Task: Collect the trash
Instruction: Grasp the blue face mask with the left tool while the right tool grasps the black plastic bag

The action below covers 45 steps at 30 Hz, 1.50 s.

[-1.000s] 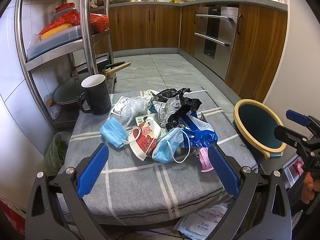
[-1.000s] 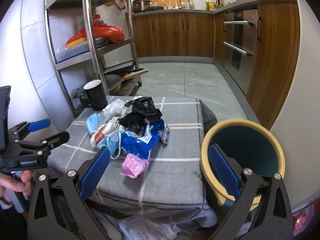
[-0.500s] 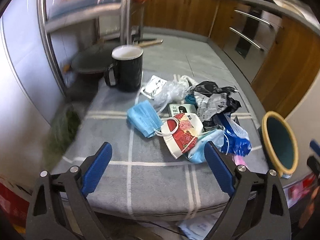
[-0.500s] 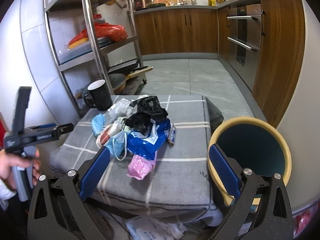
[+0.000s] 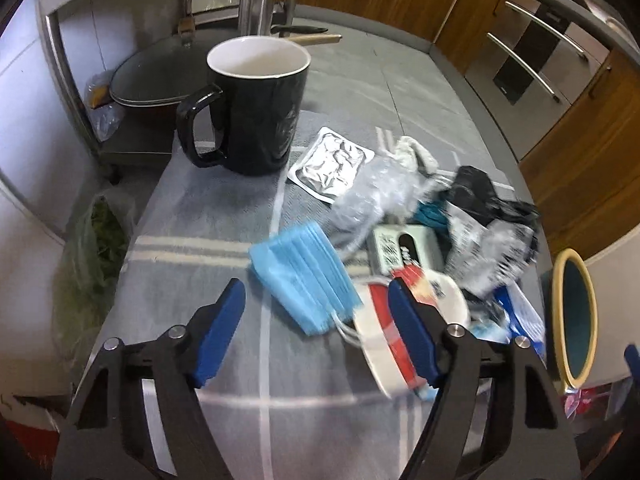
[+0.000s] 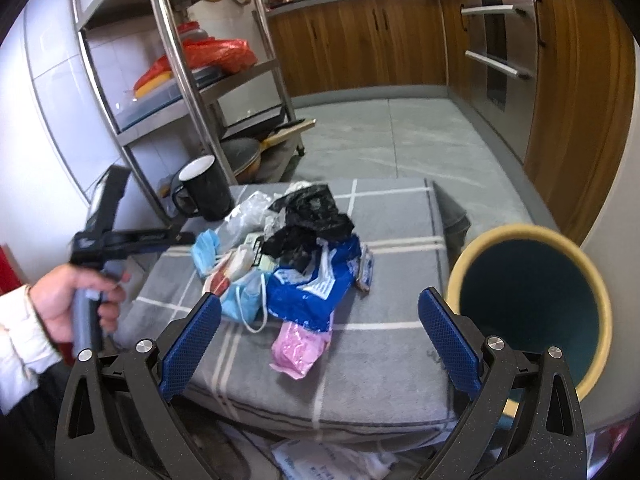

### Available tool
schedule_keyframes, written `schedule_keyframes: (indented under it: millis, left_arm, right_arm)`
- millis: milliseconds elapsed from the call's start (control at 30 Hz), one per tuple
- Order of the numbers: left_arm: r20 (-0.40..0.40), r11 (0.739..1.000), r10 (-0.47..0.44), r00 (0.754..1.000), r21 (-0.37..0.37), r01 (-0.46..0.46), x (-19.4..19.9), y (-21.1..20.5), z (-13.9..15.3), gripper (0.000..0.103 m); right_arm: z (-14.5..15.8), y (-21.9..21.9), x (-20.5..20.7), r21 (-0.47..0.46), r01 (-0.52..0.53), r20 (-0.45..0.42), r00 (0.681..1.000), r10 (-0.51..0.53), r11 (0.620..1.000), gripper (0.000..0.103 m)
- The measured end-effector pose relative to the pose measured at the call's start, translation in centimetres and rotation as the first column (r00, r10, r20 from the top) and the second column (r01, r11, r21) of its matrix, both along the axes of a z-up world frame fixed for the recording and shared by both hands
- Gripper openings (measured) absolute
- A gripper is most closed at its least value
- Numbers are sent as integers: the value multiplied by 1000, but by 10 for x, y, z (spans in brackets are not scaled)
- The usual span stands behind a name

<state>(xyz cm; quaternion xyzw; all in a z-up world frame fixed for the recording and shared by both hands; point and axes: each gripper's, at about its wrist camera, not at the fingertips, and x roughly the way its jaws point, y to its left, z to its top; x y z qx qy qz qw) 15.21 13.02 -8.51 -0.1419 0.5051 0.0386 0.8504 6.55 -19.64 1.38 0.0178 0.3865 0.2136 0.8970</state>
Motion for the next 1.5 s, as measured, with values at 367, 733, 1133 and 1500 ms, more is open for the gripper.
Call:
schedule_keyframes:
  millis: [367,733,1133,1500]
  left_arm:
    - [-91,999,-35,995,-23,33,30,13,-57,39]
    - [-98,999,-28,995,17,30,17,11,-42,5]
    - [33,994,-35,999,109,32,-22,-1,54,4]
    - [139,998,-59,989,2,59,-27,-12,87,4]
  right_arm:
    - [-40,17,15,-3,-20,-129,991,20,1000,97]
    - [-49,15,31,46,18,-161,987,-10,999,95]
    - [-26,44,73,69,-12,-103,995,19,998,93]
    - [-37,93,138,-10,-31,-125,992,30,999,77]
